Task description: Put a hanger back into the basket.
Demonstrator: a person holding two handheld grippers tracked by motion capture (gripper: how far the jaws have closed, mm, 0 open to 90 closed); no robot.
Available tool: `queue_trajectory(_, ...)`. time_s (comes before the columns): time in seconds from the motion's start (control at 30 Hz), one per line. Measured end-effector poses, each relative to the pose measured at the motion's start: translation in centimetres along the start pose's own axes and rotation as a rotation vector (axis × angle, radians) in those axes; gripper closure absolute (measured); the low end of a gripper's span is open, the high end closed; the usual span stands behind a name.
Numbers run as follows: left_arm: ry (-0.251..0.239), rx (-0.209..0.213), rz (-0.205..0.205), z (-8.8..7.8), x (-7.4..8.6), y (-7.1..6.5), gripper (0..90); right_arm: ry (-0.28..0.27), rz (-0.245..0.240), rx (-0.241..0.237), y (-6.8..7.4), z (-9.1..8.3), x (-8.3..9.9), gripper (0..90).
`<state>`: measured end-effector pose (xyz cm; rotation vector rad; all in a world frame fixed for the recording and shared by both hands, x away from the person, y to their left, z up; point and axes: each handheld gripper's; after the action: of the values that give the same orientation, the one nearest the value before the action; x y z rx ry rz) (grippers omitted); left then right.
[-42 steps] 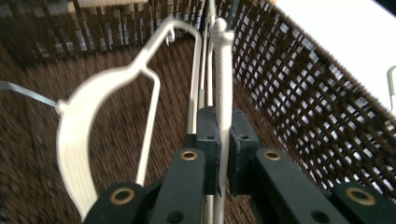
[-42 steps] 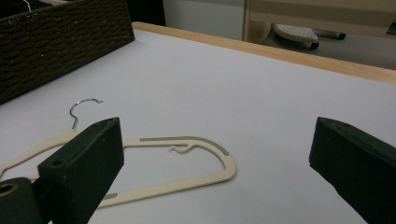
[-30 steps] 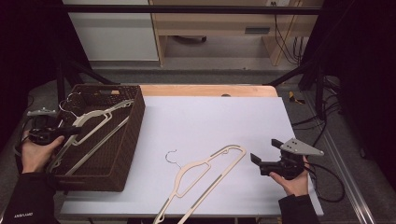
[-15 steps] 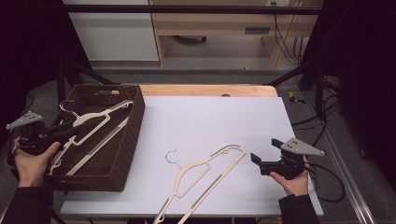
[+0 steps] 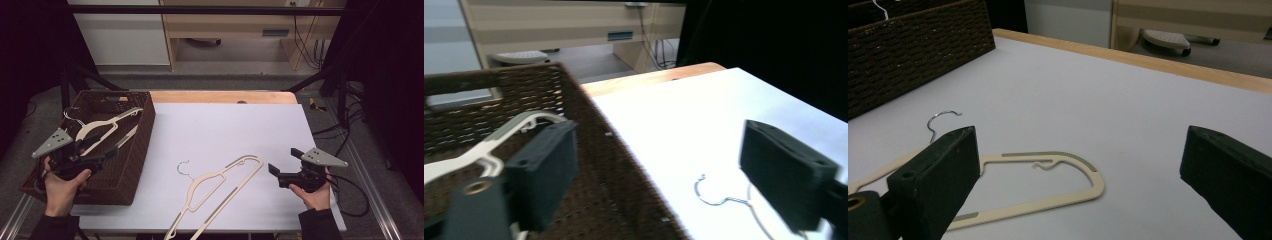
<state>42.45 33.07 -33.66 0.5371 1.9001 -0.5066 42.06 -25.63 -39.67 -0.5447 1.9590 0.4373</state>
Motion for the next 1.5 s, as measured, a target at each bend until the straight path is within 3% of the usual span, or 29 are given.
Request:
queue_trajectory(0.23,0.008,0.047,0.038,1.2,0.0,-2.9,8.2,0.006,-0.003,-0.005,0.3,0.2,-0.1,2.6)
queue_trajectory(0.43,0.011,0.084,0.046,1.8,0.4,-4.8,8.3,0.004,-0.007,-0.013,0.7,0.3,-0.3,2.4)
queue_trajectory(0.63,0.045,0.120,0.087,2.9,0.8,-6.7,8.8,-0.011,-0.022,-0.023,1.4,0.5,-0.6,2.9)
queue_trajectory(0.83,0.074,0.172,0.120,4.2,1.4,-8.9,9.0,0.012,-0.036,-0.047,2.4,1.2,-0.9,3.0)
queue_trajectory(1.3,0.174,0.226,0.154,6.5,4.2,-11.8,9.8,0.028,-0.062,-0.094,4.8,3.2,-2.4,7.1)
queue_trajectory(1.5,0.219,0.225,0.138,6.5,6.4,-11.5,10.4,0.051,-0.078,-0.122,6.6,4.9,-3.3,9.6)
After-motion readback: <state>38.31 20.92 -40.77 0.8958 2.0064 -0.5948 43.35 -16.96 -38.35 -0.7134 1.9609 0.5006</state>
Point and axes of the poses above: each handheld gripper's, and its own axes: z roughly forward along the jaws, x roughly out of its underside, y roughly to its left, and after that the axes turned 3 degrees about y, right-handed
